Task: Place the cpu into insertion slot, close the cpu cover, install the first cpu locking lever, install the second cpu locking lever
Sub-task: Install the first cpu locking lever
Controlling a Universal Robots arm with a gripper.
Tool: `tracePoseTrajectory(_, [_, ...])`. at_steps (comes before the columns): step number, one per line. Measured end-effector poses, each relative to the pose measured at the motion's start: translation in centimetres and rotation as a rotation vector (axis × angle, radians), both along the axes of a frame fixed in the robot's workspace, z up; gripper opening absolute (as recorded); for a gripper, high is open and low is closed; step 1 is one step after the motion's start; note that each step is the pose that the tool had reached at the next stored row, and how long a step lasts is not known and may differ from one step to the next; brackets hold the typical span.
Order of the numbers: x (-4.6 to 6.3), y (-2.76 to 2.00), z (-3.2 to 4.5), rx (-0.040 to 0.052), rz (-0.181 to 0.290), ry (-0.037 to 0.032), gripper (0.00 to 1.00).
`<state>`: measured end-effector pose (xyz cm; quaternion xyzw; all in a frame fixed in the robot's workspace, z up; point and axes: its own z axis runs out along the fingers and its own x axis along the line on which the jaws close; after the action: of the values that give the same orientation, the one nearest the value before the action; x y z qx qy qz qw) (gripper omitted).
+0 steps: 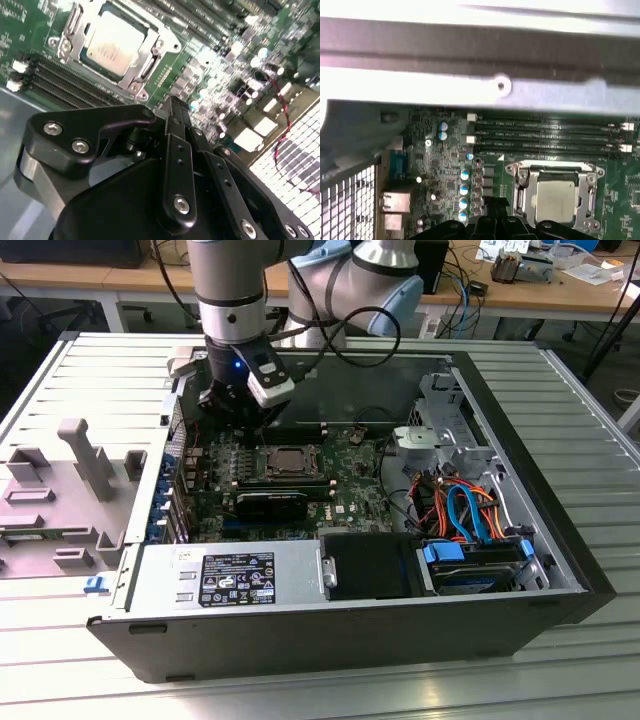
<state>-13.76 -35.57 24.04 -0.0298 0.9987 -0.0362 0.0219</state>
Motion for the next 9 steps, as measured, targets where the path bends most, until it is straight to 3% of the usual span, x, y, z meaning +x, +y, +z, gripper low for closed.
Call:
tracePoseTrajectory(1, [-0.01, 0.67, 0.02, 0.0002, 0.0, 0.0001, 0.11])
tracePoseTrajectory(3, [-0.01, 0.85, 0.03, 0.0052, 0.0, 0.0001, 0.11])
tracePoseTrajectory(5, [-0.01, 0.98, -0.02, 0.0529, 0.0, 0.0001, 0.11])
tracePoseTrajectory(6, [0.0, 0.98, -0.02, 0.0629, 0.0, 0.0001, 0.11])
tracePoseTrajectory(9, [0.32, 0.99, -0.02, 0.0633, 0.001, 0.0006, 0.11])
